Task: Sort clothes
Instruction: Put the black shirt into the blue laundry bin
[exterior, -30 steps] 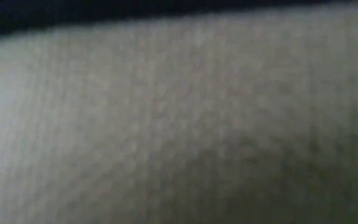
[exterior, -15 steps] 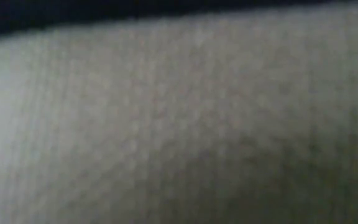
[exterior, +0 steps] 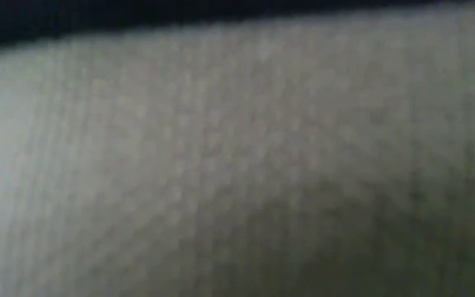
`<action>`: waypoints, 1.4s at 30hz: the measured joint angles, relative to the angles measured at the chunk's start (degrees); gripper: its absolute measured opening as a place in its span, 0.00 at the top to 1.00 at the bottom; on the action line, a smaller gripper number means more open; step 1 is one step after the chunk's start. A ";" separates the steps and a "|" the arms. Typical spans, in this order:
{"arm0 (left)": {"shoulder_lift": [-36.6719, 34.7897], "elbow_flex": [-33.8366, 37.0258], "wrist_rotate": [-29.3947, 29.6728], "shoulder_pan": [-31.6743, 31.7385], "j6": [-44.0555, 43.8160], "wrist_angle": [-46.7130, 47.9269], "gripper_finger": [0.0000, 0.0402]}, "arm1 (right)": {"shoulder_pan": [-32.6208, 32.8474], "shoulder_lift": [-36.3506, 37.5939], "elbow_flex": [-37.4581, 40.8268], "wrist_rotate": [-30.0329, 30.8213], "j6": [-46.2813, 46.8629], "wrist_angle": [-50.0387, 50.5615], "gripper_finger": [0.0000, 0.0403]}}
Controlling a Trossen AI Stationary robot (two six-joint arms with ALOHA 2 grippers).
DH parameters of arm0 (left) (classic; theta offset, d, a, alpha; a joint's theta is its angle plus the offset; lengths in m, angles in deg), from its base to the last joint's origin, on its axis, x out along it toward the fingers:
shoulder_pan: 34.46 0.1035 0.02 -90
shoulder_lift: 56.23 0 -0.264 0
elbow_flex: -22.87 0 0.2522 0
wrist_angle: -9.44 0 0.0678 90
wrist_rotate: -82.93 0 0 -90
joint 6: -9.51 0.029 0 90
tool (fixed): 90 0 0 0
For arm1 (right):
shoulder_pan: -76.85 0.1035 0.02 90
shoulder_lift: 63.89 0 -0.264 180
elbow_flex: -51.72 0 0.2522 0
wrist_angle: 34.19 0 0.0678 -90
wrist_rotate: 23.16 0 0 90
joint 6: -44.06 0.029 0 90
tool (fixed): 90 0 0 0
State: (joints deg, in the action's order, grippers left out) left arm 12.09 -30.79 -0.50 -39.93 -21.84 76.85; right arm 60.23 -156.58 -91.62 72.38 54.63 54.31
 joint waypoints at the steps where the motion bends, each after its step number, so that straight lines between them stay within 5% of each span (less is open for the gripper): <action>1: 0.00 0.00 0.02 -0.54 0.68 -0.42 0.44 | 0.12 0.00 0.00 0.02 0.06 -0.02 0.98; 22: 0.00 11.01 6.94 -6.49 -3.24 -6.16 0.44 | 0.28 -0.02 0.00 0.04 -0.04 -0.04 0.98; 32: -0.09 13.62 7.47 -6.51 -12.94 -8.13 0.44 | 0.26 -0.11 0.00 0.20 -0.76 -0.09 0.98; 42: -0.13 14.90 6.61 -6.53 -18.69 -9.61 0.62 | 0.26 -0.11 0.00 0.49 -1.44 -0.17 0.98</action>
State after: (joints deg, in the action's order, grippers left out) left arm 11.96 -15.89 6.11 -46.47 -40.52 67.24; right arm 60.49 -156.69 -91.62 72.87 53.19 54.13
